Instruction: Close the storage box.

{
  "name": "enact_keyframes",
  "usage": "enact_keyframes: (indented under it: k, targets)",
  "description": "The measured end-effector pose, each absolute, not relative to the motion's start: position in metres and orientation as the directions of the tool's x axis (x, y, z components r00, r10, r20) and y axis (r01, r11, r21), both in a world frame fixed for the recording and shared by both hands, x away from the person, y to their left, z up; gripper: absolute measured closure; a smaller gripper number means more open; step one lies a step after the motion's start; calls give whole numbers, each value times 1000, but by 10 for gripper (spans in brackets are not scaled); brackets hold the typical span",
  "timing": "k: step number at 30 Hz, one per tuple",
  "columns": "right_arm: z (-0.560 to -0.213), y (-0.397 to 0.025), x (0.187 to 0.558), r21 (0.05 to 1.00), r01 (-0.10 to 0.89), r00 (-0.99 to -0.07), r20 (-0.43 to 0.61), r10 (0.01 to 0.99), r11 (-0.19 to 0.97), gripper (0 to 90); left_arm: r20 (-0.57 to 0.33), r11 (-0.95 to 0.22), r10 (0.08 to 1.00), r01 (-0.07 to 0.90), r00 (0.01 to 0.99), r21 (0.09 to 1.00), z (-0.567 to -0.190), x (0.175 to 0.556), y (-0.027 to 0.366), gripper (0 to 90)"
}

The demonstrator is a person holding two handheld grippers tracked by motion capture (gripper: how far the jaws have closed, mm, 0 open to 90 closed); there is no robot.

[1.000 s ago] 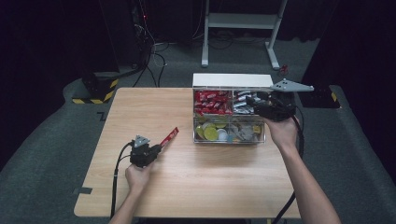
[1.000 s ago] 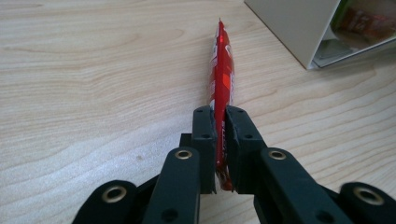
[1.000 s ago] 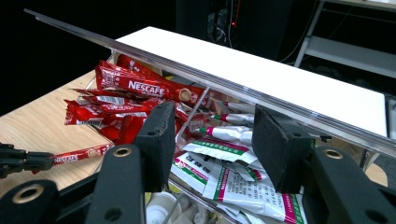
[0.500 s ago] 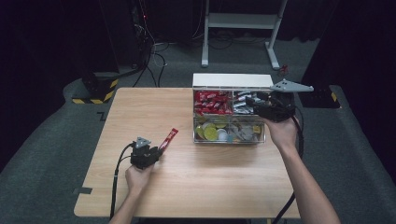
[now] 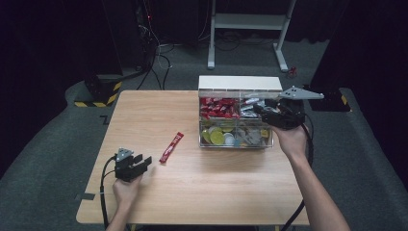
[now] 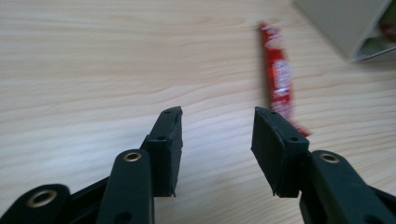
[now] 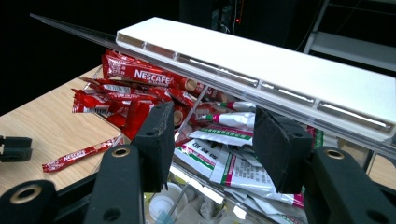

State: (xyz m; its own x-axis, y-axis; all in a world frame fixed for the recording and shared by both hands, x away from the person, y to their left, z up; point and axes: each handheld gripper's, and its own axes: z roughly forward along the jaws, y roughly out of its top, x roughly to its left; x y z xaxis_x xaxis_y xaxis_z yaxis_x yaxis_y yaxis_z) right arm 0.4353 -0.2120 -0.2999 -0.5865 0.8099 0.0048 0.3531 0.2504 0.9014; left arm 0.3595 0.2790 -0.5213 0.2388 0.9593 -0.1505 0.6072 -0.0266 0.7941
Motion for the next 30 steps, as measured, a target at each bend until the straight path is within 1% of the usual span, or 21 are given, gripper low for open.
enact_keyframes:
  k: [2, 6, 10, 12, 18, 21, 30]
  targets:
    - [-302, -212, 434, 901, 356, -586, 8, 810, 249, 487, -119, -39, 969, 615, 215, 788, -523, 357, 283, 525]
    - [-304, -212, 433, 898, 360, -587, 7, 810, 254, 486, -89, -46, 979, 627, 183, 778, -527, 356, 286, 519]
    - [-307, -212, 431, 894, 366, -589, 8, 808, 258, 486, -75, -60, 980, 633, 184, 771, -527, 356, 288, 502]
    - [-307, -213, 431, 895, 364, -590, 6, 807, 259, 486, -77, -60, 980, 638, 185, 767, -527, 357, 287, 476]
    - [-311, -213, 428, 894, 370, -589, 14, 808, 254, 485, -53, -84, 980, 640, 191, 764, -528, 358, 284, 439]
    - [-314, -213, 428, 891, 374, -590, 15, 807, 257, 484, -36, -104, 979, 640, 201, 761, -528, 359, 282, 402]
    - [-323, -214, 426, 886, 386, -591, 22, 806, 259, 484, -5, -131, 979, 641, 206, 756, -528, 359, 279, 386]
